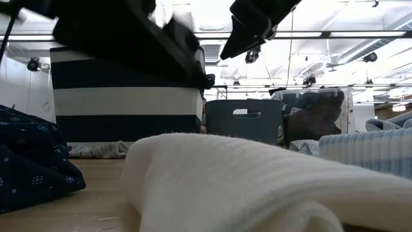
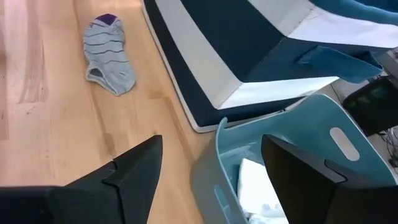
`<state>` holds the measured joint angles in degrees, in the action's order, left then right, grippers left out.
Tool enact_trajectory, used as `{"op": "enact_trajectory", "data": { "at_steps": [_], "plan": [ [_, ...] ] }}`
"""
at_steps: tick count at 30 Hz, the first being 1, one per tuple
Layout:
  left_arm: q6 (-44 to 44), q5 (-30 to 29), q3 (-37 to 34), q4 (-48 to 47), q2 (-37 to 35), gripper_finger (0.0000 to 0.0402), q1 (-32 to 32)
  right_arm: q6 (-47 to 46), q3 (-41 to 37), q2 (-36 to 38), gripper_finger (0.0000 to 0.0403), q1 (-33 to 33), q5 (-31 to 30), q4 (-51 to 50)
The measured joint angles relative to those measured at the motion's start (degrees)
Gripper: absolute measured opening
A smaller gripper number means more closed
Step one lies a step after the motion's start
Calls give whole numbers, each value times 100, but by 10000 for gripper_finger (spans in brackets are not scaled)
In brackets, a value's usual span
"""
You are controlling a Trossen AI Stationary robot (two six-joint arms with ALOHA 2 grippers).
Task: Pick & Place Cloths
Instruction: Put the white sock into the green bin
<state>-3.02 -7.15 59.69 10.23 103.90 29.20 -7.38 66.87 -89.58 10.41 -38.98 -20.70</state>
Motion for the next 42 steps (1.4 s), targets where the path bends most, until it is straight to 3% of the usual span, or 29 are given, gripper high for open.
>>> {"op": "enact_trajectory", "data": {
  "at_steps": [11,28,33,38,42],
  "plan": [
    [-853,682,11,21,328,161,72,-165,-140,-4,257,105,-13,-8],
    [-451,1118,315,468,990,157,46,-458,-412,-7,226,107,-4,71],
    [-432,1116,420,201,966,117,24,-637,-496,-7,238,109,0,162],
    [-212,1118,403,165,955,23,-10,-635,-509,-11,245,109,0,175],
    [-146,951,426,37,929,17,-101,-654,-509,-11,235,170,-1,176]
  ]
}}
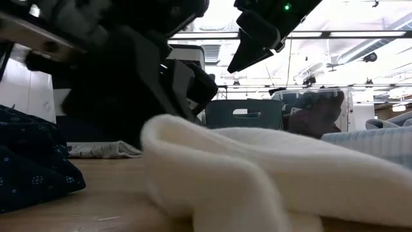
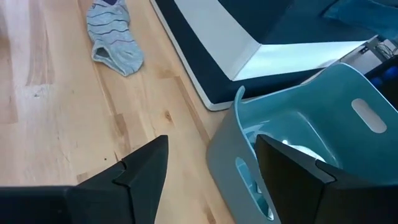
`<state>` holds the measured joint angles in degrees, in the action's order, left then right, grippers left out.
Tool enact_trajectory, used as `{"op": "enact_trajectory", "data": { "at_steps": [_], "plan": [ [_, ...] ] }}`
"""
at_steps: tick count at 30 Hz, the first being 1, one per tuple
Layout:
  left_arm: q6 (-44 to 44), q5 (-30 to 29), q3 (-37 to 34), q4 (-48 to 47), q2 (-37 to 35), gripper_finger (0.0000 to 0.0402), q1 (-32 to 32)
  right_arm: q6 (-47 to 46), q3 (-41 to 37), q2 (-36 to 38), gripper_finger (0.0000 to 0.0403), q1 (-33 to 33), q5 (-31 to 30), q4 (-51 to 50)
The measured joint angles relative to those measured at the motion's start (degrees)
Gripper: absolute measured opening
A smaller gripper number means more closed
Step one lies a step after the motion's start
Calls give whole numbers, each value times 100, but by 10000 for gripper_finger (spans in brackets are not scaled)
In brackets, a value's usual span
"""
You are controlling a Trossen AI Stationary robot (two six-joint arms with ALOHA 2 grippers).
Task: Pick & Place Cloths
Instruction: Put the white sock into the green bin
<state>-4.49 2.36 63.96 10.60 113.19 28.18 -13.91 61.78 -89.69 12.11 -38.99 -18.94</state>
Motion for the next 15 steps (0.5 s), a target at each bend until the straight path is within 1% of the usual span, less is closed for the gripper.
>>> {"op": "enact_trajectory", "data": {
  "at_steps": [2,6,12,15],
  "plan": [
    [4,-105,25,-276,-102,18,-44,0,-2,0,228,40,1,2],
    [23,-494,51,-954,-580,12,-118,22,-9,0,214,77,1,-1],
    [505,-1054,40,-1377,-1534,15,-122,45,-13,0,198,113,1,2],
    [712,-1560,4,-1471,-2049,15,-118,42,-20,0,190,154,1,9]
  ]
}}
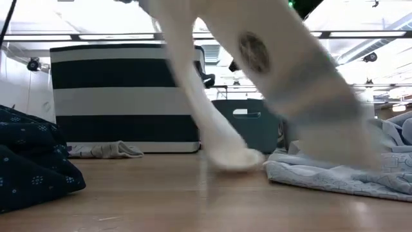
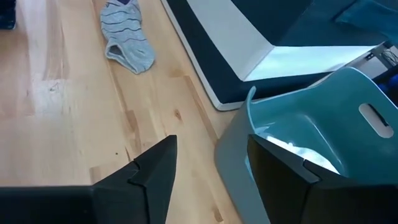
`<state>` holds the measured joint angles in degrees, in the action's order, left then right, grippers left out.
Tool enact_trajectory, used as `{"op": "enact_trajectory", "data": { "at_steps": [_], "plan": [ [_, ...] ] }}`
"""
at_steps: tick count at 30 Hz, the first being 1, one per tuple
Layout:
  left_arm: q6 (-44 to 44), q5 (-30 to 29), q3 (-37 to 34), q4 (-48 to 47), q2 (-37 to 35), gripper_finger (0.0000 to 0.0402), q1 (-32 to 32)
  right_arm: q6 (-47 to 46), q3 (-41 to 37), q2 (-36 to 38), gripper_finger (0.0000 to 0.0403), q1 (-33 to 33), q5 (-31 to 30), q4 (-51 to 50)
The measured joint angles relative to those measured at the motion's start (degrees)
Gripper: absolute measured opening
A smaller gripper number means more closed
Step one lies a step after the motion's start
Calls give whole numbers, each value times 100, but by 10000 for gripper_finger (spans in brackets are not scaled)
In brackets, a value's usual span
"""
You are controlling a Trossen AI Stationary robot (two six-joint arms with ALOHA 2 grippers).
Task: Pick & Place Cloths
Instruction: Put the white sock into the green bin
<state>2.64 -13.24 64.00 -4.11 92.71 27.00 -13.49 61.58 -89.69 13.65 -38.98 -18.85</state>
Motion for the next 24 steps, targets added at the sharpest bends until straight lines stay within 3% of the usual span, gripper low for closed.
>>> {"op": "enact_trajectory", "data": {
  "at_steps": [6,13,20,24],
  "plan": [
    [-355,-1925,-501,-116,-701,12,52,19,0,0,175,192,2,179],
    [-1650,-3198,-1125,66,-970,16,55,40,0,0,157,230,131,597],
    [-1738,-3868,-1136,474,-968,17,57,475,0,0,139,238,1440,974],
    [-1787,-3986,-1174,472,-966,17,57,479,0,-7,127,257,1700,1116]
  ]
}}
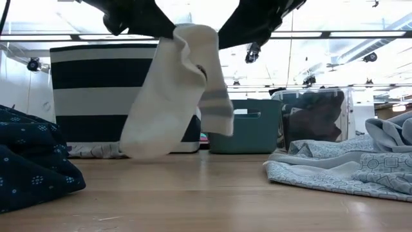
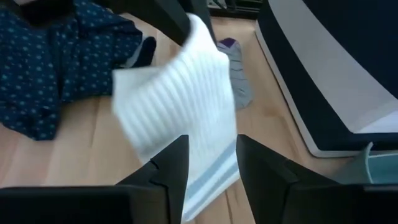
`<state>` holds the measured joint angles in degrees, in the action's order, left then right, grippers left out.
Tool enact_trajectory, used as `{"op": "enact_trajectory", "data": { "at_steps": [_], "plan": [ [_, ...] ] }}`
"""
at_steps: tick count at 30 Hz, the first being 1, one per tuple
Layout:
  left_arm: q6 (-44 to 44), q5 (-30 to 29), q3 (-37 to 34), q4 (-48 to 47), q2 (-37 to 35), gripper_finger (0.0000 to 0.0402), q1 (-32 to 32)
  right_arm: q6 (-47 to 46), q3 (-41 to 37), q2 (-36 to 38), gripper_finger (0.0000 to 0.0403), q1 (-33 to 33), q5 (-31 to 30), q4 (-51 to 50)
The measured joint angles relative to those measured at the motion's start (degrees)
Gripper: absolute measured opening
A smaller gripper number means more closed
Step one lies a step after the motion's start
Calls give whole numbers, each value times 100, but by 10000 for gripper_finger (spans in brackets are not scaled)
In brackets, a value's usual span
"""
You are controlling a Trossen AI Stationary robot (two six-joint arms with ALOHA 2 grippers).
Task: Pick & Place Cloths
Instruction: Put the white sock into the green bin
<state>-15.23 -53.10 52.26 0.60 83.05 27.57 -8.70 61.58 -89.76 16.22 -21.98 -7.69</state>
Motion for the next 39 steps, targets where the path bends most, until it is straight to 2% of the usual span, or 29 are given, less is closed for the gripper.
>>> {"op": "enact_trajectory", "data": {
  "at_steps": [10,15,19,25,30,34,39],
  "plan": [
    [-296,-108,-8,-215,7,15,-14,-11,0,-26,96,212,20,672],
    [-300,-363,-8,-216,7,16,-15,19,0,-296,101,283,15,1161],
    [-298,-398,-10,-215,7,16,-20,63,0,-486,138,263,-50,1409],
    [-288,-396,-12,-157,7,16,-17,76,48,-535,223,254,-137,1461],
    [-292,-336,-12,-107,7,16,2,91,55,-535,282,252,-819,1388],
    [-239,-276,-12,46,9,16,9,-5,50,-558,311,249,-816,1386],
    [-25,90,-14,439,11,16,70,73,46,-568,326,254,-802,1380]
  ]
}}
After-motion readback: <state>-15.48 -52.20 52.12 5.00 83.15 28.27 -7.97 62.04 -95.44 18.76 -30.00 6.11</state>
